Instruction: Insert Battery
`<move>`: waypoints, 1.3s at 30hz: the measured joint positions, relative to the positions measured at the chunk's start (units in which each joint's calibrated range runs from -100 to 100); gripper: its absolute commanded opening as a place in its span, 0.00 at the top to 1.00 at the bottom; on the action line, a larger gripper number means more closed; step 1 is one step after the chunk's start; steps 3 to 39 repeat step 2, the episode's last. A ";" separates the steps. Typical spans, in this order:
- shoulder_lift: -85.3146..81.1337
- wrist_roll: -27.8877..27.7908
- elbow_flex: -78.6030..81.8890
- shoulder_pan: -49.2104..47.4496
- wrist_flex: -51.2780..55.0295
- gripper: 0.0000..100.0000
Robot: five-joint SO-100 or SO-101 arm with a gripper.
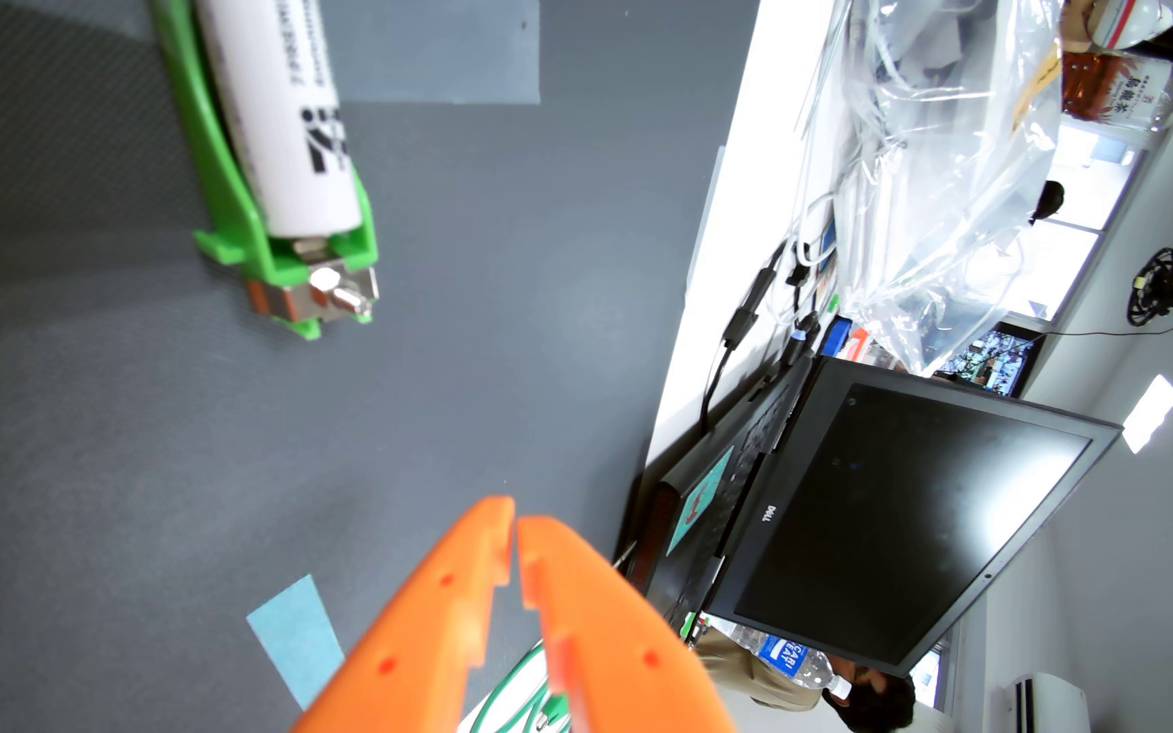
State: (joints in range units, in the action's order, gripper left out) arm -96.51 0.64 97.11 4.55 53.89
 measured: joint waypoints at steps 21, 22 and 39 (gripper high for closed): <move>0.00 0.00 0.00 0.00 0.00 0.98; 0.00 0.00 0.00 0.00 0.00 0.98; 0.00 0.00 0.00 0.00 0.00 0.98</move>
